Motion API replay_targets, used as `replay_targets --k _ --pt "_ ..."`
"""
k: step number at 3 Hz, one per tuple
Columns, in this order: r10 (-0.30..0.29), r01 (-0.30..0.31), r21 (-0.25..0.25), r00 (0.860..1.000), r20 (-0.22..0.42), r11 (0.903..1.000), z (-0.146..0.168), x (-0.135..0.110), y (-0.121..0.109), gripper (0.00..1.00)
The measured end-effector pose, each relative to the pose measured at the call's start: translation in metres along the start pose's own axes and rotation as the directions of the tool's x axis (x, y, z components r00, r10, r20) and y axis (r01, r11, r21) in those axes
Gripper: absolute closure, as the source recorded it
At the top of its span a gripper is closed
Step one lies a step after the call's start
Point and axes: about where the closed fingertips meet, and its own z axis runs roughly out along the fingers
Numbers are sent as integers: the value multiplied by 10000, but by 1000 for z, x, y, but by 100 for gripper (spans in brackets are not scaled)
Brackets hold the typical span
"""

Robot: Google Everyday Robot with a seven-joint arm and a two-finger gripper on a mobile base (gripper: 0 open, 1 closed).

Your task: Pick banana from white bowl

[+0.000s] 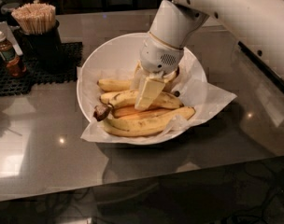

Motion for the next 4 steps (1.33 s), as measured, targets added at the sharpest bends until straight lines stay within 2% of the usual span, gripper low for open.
replay_targets --k 2,3,4 --pt "35 -34 -58 10000 68 10000 3 0 1 100" --pt "34 -34 -57 10000 69 10000 3 0 1 100" --pt "-241 204 509 9970 729 9985 -16 1 9 100"
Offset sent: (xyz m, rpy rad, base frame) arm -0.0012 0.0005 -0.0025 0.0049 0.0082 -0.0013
